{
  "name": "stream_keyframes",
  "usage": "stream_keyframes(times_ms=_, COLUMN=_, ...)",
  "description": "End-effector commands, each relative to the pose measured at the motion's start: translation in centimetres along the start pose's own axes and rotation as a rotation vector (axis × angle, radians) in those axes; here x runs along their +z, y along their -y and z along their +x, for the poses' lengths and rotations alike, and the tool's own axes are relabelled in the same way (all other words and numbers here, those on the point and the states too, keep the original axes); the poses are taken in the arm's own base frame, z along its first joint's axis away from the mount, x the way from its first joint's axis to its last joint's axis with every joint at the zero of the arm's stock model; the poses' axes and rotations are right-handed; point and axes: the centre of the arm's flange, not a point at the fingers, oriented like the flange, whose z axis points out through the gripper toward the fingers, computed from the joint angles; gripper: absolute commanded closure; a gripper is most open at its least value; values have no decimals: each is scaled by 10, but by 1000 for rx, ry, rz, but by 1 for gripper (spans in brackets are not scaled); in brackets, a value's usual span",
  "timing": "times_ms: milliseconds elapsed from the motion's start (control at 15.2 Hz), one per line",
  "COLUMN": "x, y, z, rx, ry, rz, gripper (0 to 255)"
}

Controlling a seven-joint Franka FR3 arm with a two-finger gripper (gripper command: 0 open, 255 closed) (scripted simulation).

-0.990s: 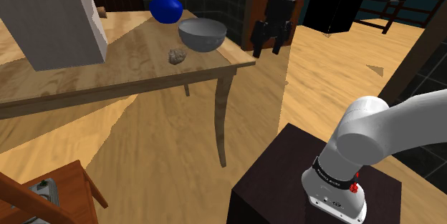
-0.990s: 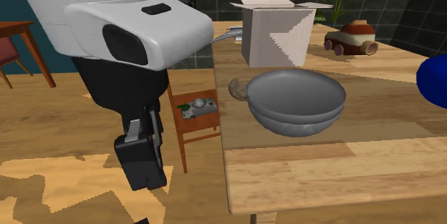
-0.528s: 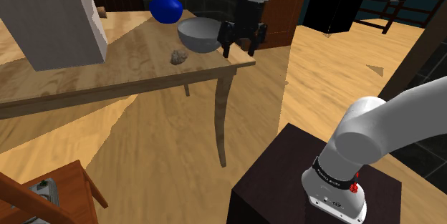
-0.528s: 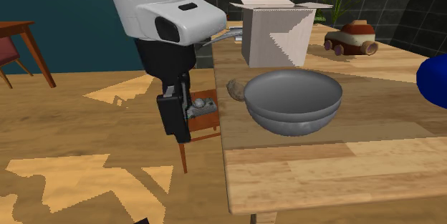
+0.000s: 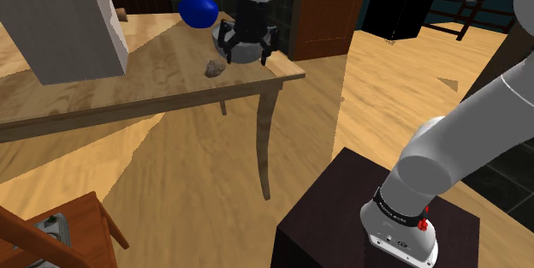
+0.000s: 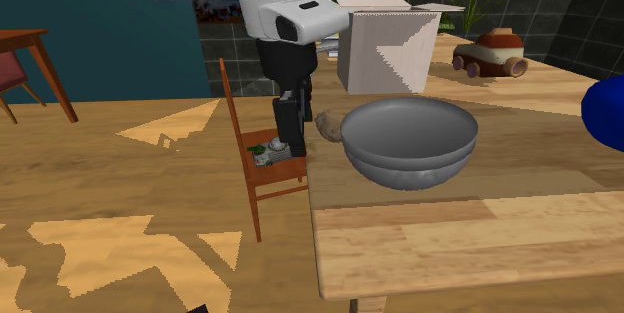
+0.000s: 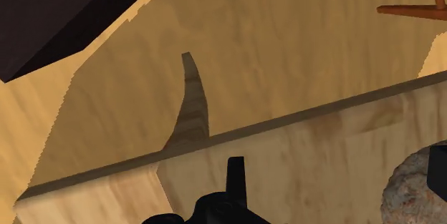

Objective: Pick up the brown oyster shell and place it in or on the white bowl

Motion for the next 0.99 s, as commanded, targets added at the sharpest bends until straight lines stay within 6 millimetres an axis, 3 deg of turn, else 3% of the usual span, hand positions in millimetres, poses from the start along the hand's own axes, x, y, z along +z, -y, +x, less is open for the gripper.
stream_keyframes(times_ms=0, x=6, y=25, z=11, rx=58, ry=-15, rz=1, gripper=0)
stream_keyframes(times_ms=330, x=16, y=77, z=43, rx=188, ry=-53, rz=-2, gripper=0)
stream_keyframes(times_ms=924, x=56, y=76, z=45, rx=188, ry=-53, rz=-2, gripper=0)
